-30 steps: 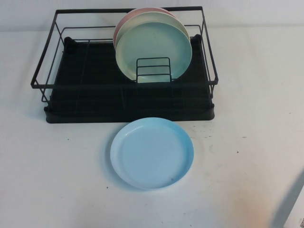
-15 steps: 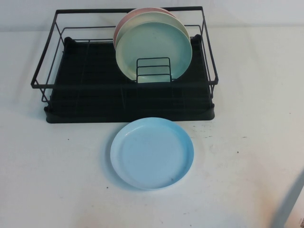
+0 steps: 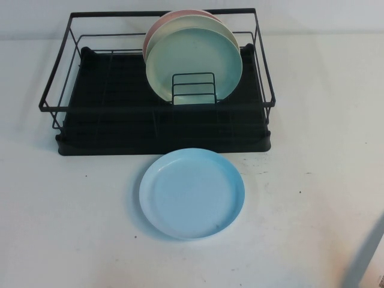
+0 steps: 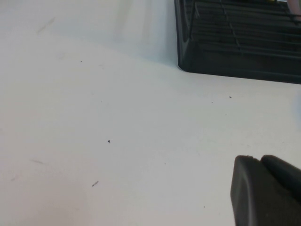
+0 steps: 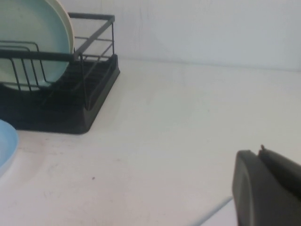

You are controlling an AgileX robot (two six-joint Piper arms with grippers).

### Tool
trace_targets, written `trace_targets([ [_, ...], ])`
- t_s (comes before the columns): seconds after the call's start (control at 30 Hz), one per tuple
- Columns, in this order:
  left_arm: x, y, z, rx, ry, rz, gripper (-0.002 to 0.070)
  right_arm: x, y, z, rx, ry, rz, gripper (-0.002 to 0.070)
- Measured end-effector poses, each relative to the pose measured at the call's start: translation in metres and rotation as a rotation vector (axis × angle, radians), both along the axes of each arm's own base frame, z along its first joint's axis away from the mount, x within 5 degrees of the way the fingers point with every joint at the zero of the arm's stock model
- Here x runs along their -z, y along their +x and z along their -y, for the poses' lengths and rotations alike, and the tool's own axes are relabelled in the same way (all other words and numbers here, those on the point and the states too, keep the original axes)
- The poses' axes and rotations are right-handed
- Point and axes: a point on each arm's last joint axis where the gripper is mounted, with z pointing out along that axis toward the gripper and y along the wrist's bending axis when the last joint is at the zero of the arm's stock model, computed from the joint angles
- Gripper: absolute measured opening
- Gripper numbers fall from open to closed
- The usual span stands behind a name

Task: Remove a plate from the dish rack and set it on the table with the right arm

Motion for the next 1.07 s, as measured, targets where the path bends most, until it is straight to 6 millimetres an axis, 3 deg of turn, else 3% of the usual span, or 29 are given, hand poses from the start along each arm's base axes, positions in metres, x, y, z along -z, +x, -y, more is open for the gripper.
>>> trace_targets([
  [0.3,0.0,0.0,0.0,0.0,0.0,0.0,-0.0004,0.019,-0.003,0.001,0.019,0.04,-0.221,-0.0018],
  [1.07,0.0,0.0,0.0,0.0,0.0,0.0,-0.0004,0.019,-0.003,0.001,0.023,0.066,-0.224,-0.0018],
])
